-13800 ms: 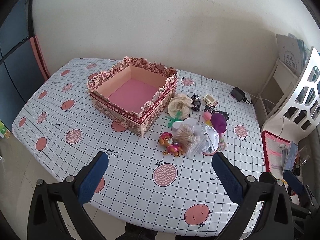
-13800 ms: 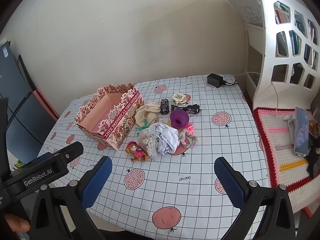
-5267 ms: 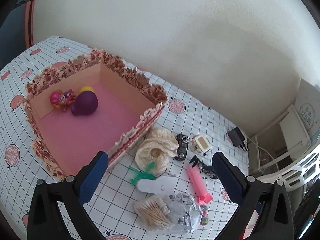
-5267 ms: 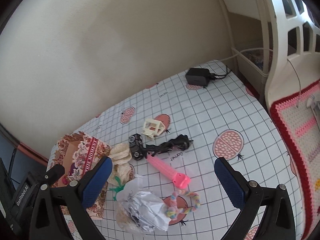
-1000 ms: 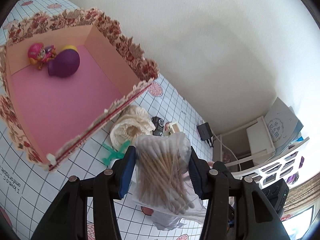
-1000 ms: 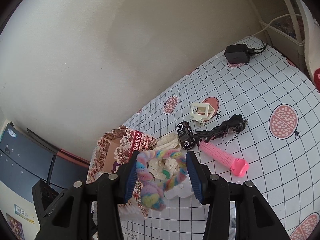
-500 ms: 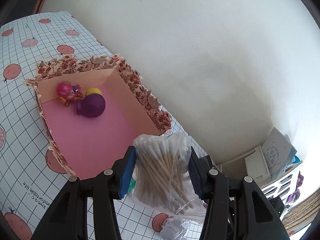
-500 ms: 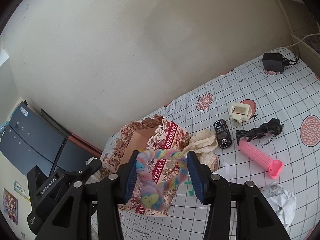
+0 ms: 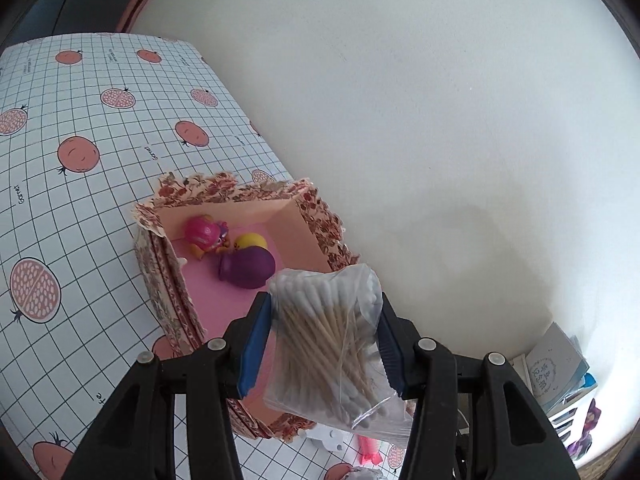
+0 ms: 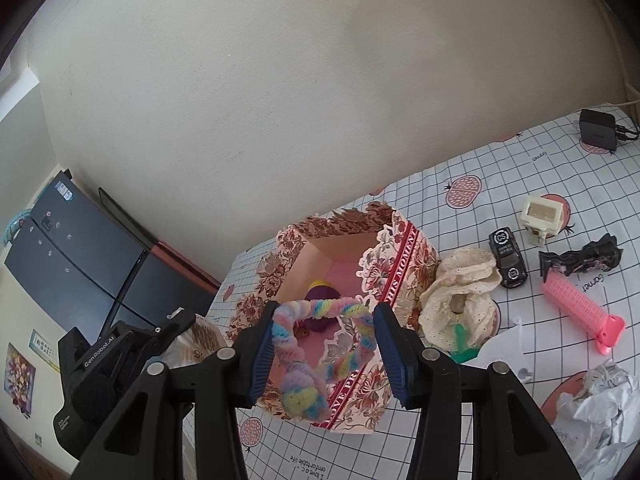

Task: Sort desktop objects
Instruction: 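Carry the swab bag and rainbow ring over the gift box and release both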

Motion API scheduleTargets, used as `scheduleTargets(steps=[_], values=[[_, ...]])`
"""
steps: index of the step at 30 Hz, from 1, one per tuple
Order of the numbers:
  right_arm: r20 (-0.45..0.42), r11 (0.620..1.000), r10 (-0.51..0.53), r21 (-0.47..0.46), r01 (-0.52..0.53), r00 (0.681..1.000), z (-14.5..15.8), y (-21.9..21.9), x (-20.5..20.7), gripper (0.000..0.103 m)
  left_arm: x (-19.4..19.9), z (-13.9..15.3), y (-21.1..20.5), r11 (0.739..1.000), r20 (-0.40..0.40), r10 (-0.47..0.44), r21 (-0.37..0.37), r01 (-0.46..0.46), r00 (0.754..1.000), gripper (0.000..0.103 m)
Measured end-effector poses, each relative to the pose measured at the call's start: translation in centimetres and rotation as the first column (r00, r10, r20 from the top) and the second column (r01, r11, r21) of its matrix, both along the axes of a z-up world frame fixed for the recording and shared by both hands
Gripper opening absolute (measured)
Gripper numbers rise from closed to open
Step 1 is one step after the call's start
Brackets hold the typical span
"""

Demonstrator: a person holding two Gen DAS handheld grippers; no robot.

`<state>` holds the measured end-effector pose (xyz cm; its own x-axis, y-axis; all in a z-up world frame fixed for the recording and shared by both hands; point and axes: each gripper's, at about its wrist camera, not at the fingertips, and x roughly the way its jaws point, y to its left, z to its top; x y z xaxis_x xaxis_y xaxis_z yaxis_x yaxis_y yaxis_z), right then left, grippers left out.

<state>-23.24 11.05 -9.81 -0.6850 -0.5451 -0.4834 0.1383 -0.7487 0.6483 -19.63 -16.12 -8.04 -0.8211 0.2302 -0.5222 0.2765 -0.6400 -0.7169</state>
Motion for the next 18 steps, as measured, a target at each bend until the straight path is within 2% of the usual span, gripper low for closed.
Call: scheduleTargets(steps=[10, 18], values=[[-0.024, 0.996, 0.081, 0.024, -0.080, 0.996, 0.1, -4.9, -0.2, 0.051, 0.7, -0.1, -3.0, 0.998, -0.020, 0.069, 0.010, -0.069, 0.997, 0.052], [-0.020, 0.992, 0.111, 0.059, -0.110, 0.994, -0.5, -7.4, -0.6, 0.051, 0.6, -0.3, -3.6, 0.998, -0.041, 0.066, 0.017, -0.065, 0.997, 0.052]])
